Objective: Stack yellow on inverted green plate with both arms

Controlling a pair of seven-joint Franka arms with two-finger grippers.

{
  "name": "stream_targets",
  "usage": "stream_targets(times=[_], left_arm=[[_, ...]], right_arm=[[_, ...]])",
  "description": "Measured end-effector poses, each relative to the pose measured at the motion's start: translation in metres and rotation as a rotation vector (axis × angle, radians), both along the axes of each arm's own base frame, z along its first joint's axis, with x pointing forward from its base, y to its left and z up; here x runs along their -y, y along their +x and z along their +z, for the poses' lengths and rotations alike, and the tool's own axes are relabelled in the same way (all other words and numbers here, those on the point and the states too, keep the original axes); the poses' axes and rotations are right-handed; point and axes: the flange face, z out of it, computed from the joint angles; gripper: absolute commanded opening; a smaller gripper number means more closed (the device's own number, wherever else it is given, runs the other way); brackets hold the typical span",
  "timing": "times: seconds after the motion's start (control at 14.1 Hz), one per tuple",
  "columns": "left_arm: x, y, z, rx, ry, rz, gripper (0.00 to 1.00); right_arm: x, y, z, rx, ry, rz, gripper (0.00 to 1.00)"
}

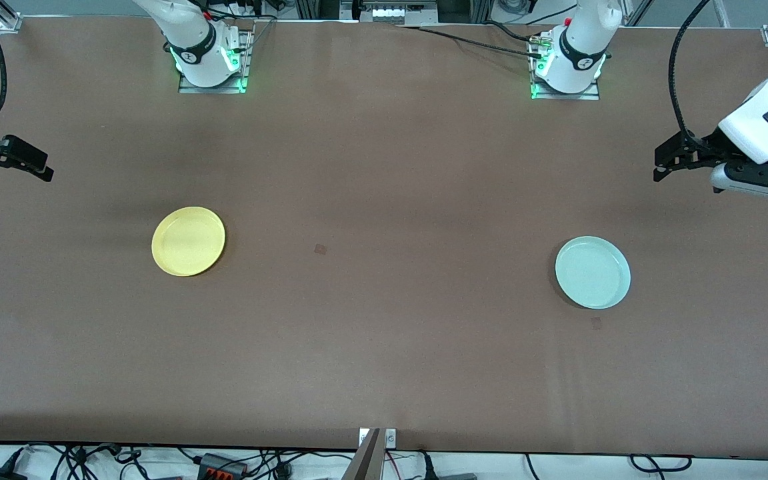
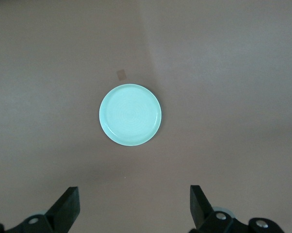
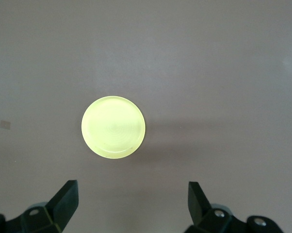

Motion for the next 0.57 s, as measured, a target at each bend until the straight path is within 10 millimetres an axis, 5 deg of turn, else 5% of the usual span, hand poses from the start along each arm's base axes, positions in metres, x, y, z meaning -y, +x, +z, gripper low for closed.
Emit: stream_targets(times=[0.28,0.57], left_arm=[[0.0,0.001,-0.009,-0.037,0.002,-0.001,1.0],[-0.013,0.016,-0.043,-0.098,0.003,0.022,1.0]], right_arm=[[-0.001,0.008,-0.022,-0.04,0.001,0.001,1.0],[-0.008,0.024,-0.066,-0.111,0.017,0.01,1.0]])
